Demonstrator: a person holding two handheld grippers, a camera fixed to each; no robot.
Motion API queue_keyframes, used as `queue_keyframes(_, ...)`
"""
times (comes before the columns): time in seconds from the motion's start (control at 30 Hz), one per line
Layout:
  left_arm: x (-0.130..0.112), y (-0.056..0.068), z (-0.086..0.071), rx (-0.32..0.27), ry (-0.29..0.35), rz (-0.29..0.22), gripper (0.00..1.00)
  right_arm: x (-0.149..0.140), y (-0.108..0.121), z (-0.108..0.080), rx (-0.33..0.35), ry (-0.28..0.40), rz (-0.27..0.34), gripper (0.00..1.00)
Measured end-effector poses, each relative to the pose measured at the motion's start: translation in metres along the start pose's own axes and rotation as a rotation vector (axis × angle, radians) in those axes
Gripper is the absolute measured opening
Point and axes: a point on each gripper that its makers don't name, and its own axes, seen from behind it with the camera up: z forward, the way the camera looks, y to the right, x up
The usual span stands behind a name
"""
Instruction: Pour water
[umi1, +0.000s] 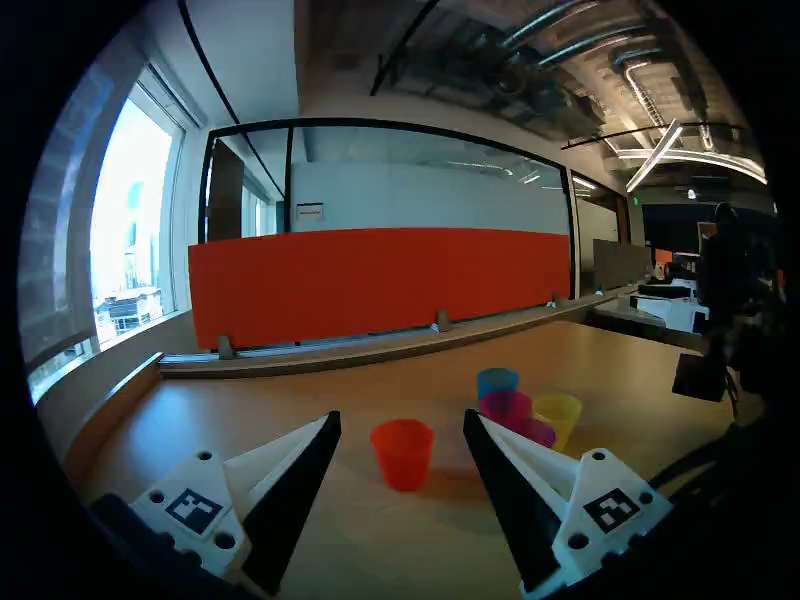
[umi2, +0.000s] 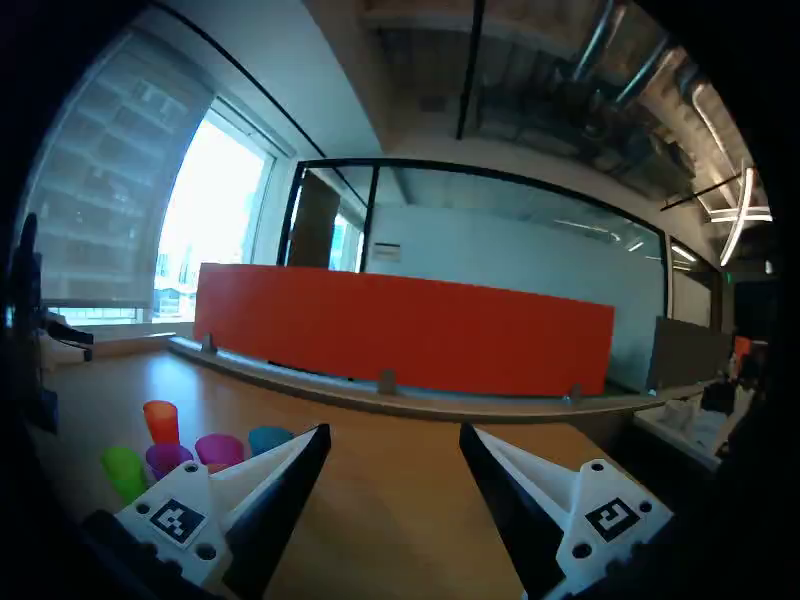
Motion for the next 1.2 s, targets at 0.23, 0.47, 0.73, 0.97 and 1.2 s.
queue_keyframes(0.23, -0.006, 0.013, 0.004, -0.084, -0.042, 0.001, 0.91, -0.002, -0.021, 0.005, 0.118, -0.053, -0.033, 1.00)
queue_keyframes(0.47, -0.017, 0.031, 0.007, -0.198, -0.098, 0.030, 0.91, -0.013, -0.049, 0.005, 0.272, -0.128, -0.035, 1.00)
queue_keyframes(0.73, -0.033, 0.055, 0.010, -0.302, -0.163, 0.067, 0.91, -0.015, -0.065, 0.007, 0.354, -0.166, -0.053, 1.00)
queue_keyframes(0.97, -0.048, 0.078, 0.009, -0.389, -0.212, 0.119, 0.91, -0.016, -0.070, 0.010, 0.382, -0.177, -0.074, 1.00)
queue_keyframes(1.2, -0.063, 0.098, 0.006, -0.473, -0.253, 0.168, 0.91, -0.021, -0.074, 0.013, 0.395, -0.186, -0.086, 1.00)
